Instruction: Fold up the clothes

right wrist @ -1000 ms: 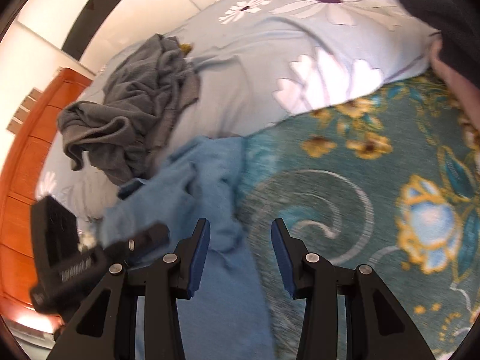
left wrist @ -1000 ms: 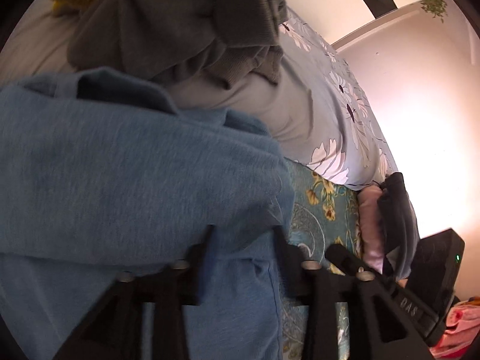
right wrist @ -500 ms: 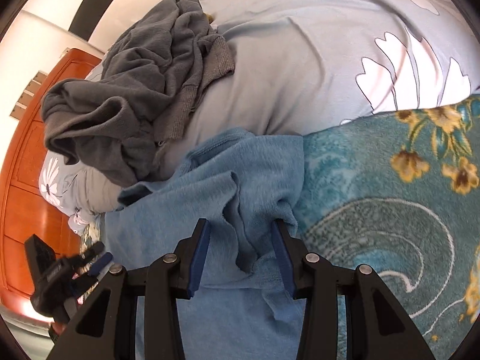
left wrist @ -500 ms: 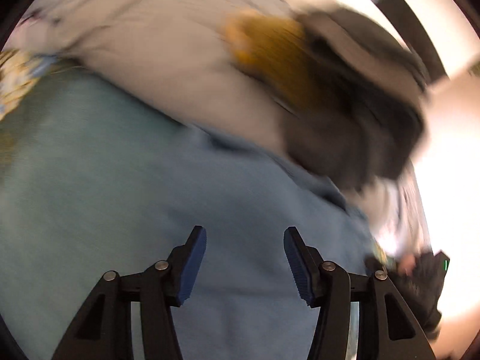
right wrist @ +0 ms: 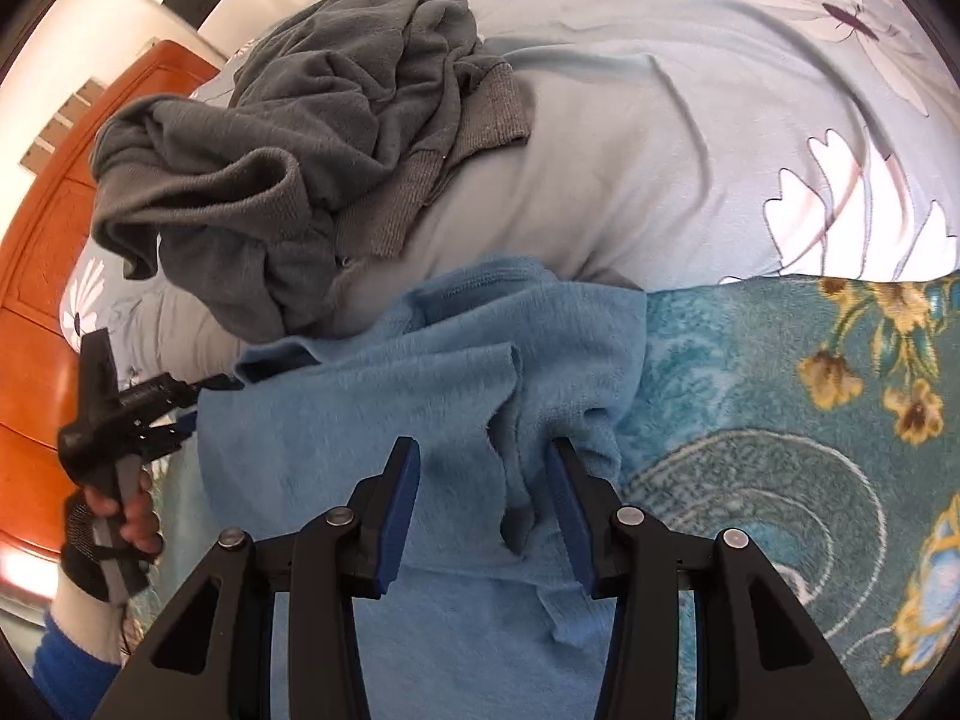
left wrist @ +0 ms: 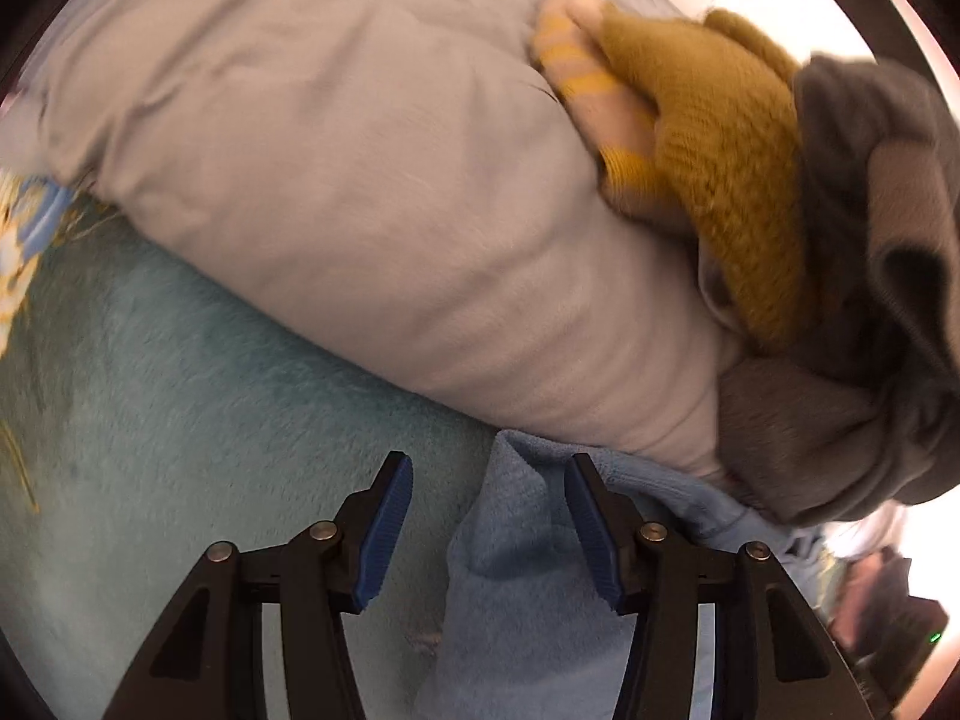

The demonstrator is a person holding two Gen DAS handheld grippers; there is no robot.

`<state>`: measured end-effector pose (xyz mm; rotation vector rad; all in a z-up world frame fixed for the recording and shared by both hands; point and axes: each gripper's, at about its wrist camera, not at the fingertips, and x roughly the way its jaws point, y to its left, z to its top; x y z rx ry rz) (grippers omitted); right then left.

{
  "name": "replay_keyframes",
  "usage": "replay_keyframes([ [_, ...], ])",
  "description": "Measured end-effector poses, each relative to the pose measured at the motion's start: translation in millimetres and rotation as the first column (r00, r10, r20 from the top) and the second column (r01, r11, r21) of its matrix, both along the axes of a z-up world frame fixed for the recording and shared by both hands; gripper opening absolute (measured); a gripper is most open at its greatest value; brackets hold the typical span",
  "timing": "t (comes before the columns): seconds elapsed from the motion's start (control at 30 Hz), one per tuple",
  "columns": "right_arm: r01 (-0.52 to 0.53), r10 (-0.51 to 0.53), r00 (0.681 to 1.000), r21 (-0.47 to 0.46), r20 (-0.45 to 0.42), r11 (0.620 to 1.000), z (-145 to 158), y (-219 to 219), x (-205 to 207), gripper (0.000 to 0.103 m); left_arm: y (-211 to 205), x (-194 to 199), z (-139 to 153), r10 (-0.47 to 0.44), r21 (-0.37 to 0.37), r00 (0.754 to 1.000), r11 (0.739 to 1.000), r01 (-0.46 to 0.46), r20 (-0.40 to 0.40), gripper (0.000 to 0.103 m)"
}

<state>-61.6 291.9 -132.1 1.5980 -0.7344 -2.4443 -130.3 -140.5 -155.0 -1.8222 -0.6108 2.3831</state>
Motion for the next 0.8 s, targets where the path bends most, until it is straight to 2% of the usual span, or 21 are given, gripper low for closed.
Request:
replay_keyframes([
  [0.1, -0.011, 0.011, 1.0, -0.025, 0.007, 1.0, -2, -2, 0, 0.044, 0, 0, 0, -0.005, 0.011, 1.0, 1.0, 0.005, -0.004, 0.038],
  [0.13, -0.02, 0.021, 1.0, -0.026, 0.013, 0.999, -2, -4, 1, 0.043, -1, 0, 0, -0.002, 0.017, 1.0, 1.0, 0.002, -0.007, 0.025],
  [0.17, -0.03, 0.031, 0.999, -0.027, 0.019, 0.999, -2, -6, 3, 0.038, -2, 0, 0, 0.004, 0.021, 1.0, 1.0, -0.003, -0.011, 0.016],
  [0.23, -0.046, 0.047, 0.999, -0.027, 0.026, 0.999, -1, -9, 7, 0.025, -6, 1, 0, 0.022, 0.04, 1.0, 0.999, -0.022, -0.018, 0.012],
  [0.3, -0.055, 0.056, 0.998, -0.024, 0.026, 0.998, 1, -11, 11, 0.007, -11, 3, 0, 0.045, 0.065, 0.999, 0.997, -0.044, -0.021, 0.011],
  [0.43, -0.077, 0.078, 0.997, -0.087, 0.01, 0.993, 9, -15, 14, 0.003, -20, 5, -2, 0.091, 0.12, 0.996, 0.989, -0.088, -0.021, 0.01],
  [0.53, -0.097, 0.093, 0.993, -0.062, -0.067, 0.993, 31, -18, 21, 0.003, -25, 7, -3, 0.112, 0.146, 0.994, 0.983, -0.108, -0.016, 0.01],
  [0.63, -0.051, 0.048, 0.989, -0.017, -0.141, 0.999, 53, -2, 30, 0.002, -26, 7, 0, 0.117, 0.144, 0.993, 0.983, -0.112, -0.024, 0.011],
  [0.73, 0.014, -0.014, 0.996, 0.001, -0.084, 1.0, 30, 11, 23, 0.002, -27, 7, 2, 0.122, 0.141, 0.992, 0.983, -0.116, -0.033, 0.011],
  [0.8, 0.034, -0.034, 0.999, -0.022, -0.026, 0.999, 10, 17, 23, 0.002, -28, 7, 4, 0.126, 0.14, 0.991, 0.983, -0.119, -0.038, 0.011],
])
